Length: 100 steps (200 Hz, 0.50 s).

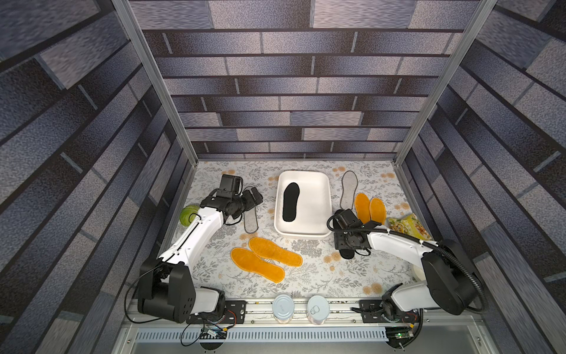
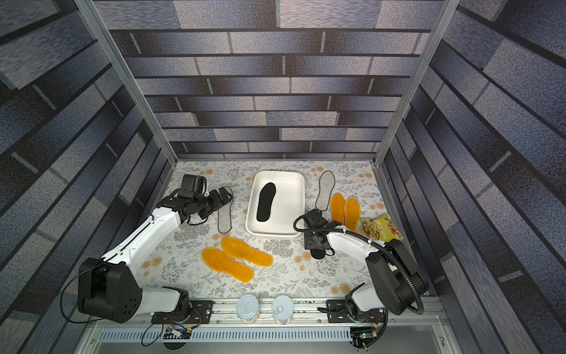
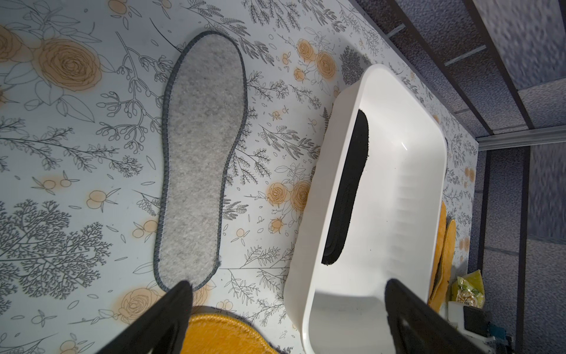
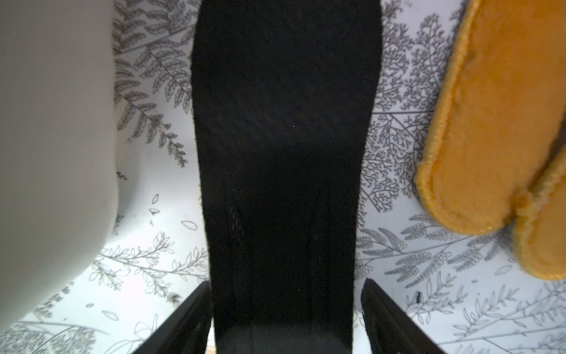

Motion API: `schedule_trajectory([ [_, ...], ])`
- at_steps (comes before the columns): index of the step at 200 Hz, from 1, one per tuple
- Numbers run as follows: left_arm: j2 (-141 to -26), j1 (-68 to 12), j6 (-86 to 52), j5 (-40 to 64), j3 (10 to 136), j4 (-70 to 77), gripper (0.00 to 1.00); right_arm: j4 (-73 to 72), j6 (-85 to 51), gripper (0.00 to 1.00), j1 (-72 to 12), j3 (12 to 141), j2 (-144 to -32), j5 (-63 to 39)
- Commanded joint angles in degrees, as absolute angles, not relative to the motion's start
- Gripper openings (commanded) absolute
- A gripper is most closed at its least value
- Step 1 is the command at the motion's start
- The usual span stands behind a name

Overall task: Put the insoles into the storage box
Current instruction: Pick up the insole from the center of the board.

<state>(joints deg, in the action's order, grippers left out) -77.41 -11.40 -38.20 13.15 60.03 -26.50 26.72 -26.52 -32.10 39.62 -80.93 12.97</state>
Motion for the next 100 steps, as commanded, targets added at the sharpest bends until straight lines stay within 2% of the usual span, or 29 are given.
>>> schedule_trajectory([
  [1,-77.3,-11.2,-39.1,13.2,60.2,-26.8,1.0,26.8,-28.0,0.76,-31.5,38.5,-79.2,12.7],
  [67,-77.1,-11.2,-39.0,12.9,59.7,-27.0,1.0,25.9,-27.9,0.72,-31.4,40.2,-83.4,11.4],
  [100,-77.2,-11.2,-38.9,13.1,59.8,-26.9,1.0,25.9,-28.3,0.64,-31.3,39.6,-81.8,11.5],
])
